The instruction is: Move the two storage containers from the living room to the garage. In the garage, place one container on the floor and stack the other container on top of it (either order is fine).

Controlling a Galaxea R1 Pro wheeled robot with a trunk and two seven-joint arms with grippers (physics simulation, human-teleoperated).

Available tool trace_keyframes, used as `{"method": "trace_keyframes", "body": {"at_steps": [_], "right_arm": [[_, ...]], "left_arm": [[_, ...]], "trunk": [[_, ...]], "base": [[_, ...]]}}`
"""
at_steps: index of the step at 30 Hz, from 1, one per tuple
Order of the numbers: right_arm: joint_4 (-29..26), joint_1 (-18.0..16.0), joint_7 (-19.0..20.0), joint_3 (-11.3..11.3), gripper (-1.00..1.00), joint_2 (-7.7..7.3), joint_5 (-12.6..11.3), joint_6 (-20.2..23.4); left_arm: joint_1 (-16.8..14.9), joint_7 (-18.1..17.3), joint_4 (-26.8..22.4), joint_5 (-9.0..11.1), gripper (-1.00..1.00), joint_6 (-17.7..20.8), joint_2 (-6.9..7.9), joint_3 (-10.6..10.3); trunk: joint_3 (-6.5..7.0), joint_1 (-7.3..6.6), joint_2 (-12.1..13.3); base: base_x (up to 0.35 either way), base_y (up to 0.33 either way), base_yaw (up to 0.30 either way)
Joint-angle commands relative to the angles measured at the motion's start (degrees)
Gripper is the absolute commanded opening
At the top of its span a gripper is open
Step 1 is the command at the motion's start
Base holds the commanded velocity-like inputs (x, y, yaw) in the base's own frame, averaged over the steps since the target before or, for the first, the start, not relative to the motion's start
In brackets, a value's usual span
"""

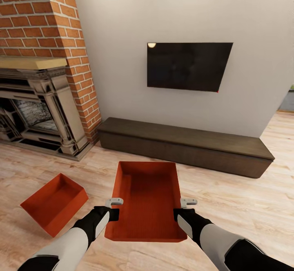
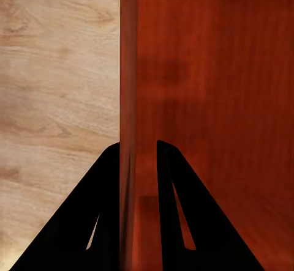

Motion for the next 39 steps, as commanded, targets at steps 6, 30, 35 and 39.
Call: {"method": "trace_keyframes", "body": {"at_steps": [6,30,35,39], "right_arm": [[-0.12,-0.02,-0.51,1.85,-1.0,0.0,0.59,0.45],[-0.12,-0.03,-0.51,1.85,-1.0,0.0,0.59,0.45],[-0.12,-0.02,-0.51,1.85,-1.0,0.0,0.59,0.45],[-0.12,-0.02,-0.51,1.85,-1.0,0.0,0.59,0.45]], "left_arm": [[-0.03,0.53,-0.04,-0.35,-1.0,0.31,-0.09,0.28],[-0.03,0.53,-0.04,-0.35,-1.0,0.3,-0.1,0.25],[-0.03,0.53,-0.04,-0.35,-1.0,0.3,-0.1,0.21],[-0.03,0.53,-0.04,-0.35,-1.0,0.3,-0.1,0.22]], "trunk": [[0.47,0.01,-0.06],[2.64,0.01,-0.06],[3.09,0.01,-0.06],[3.45,0.01,-0.06]], "base": [[0.0,0.0,0.0],[0.0,0.0,0.0],[0.0,0.0,0.0],[0.0,0.0,0.0]]}}
